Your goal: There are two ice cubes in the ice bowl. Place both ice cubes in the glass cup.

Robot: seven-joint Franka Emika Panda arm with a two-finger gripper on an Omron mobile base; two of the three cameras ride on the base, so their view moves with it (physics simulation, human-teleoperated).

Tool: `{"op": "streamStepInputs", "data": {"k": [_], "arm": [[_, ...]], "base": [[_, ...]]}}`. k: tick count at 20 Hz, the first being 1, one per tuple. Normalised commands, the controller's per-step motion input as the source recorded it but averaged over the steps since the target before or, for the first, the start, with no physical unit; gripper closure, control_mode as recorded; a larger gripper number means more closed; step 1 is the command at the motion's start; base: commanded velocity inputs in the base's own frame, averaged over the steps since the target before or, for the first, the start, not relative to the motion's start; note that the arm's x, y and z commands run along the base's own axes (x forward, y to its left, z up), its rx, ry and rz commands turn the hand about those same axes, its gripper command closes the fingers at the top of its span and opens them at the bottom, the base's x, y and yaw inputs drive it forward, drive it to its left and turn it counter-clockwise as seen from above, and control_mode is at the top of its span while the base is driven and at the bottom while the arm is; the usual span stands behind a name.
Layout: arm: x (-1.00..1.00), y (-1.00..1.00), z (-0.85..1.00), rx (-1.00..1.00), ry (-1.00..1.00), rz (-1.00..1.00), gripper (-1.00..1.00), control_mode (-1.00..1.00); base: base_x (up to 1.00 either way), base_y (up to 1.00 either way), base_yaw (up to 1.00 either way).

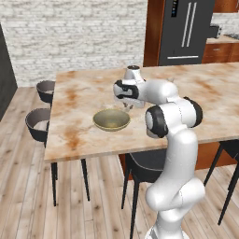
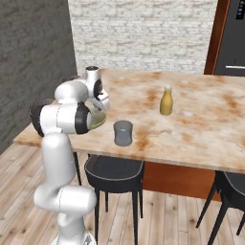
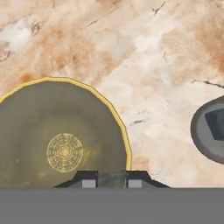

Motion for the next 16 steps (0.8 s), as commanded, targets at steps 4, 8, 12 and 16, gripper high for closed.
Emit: {"op": "streamStepInputs", "data": {"k": [4,8,12,16], "arm": [[-0.15,-0.62,0.57,-0.02,0.08,-0.26,1.00,-1.00],[0.00,-0.63,0.14,-0.03,0.16,-0.27,1.00,-1.00],[0.01,-0.67,0.00,-0.02,0.13,-0.25,1.00,-1.00],[0.19,-0.59,0.00,-0.03,0.10,-0.25,1.00,-1.00]], "base": [[0.00,0.00,0.00],[0.00,0.00,0.00],[0.00,0.00,0.00],[0.00,0.00,0.00]]}}
